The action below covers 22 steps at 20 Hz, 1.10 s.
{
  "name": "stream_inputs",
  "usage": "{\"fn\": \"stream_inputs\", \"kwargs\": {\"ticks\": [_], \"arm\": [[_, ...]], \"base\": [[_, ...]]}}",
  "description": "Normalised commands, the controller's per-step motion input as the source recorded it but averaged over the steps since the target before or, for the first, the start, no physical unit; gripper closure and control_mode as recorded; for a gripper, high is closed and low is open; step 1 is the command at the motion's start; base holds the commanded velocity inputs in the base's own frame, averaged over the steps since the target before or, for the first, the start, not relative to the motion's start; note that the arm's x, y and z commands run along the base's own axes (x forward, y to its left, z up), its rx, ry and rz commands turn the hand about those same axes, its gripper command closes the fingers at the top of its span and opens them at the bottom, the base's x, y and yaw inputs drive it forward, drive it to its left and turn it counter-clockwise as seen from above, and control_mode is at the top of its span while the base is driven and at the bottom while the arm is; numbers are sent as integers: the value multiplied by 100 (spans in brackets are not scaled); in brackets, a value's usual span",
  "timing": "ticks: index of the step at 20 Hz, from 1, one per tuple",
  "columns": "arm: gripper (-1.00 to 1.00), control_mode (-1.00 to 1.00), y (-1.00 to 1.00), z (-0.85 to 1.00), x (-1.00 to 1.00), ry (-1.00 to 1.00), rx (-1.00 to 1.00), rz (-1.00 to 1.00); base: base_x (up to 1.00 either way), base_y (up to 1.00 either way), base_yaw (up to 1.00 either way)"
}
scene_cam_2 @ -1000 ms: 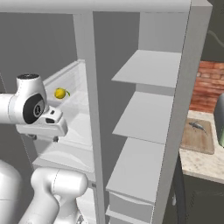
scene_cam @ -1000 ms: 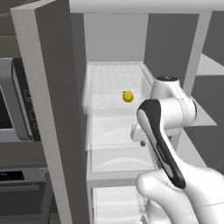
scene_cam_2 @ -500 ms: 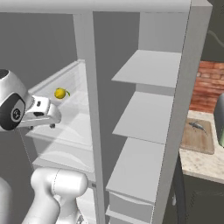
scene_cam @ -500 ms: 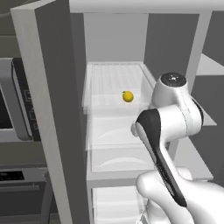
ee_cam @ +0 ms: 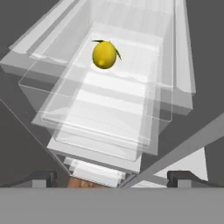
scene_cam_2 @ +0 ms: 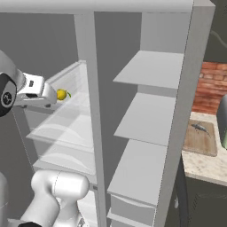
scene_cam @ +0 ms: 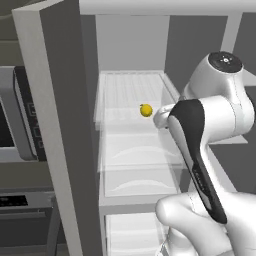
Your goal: Retrieve a lemon from the fridge and place it on the cutting board with the fish.
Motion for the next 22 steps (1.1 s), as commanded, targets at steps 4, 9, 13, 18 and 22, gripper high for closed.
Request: {"fn": "stream_inputs", "kwargs": {"ticks": [4, 9, 13, 18, 22], "arm": [[-100, -100, 17, 28, 8, -10, 11, -7], [-100, -100, 35, -3, 30, -16, 0, -8], [-100, -100, 5, -24, 46, -14, 0, -1], [-100, -100, 0, -2, 49, -1, 0, 0], [-100, -100, 0, 0, 48, 9, 0, 0]], "base": [[0, 0, 0], [0, 0, 0], [0, 0, 0], [0, 0, 0], [0, 0, 0]]}}
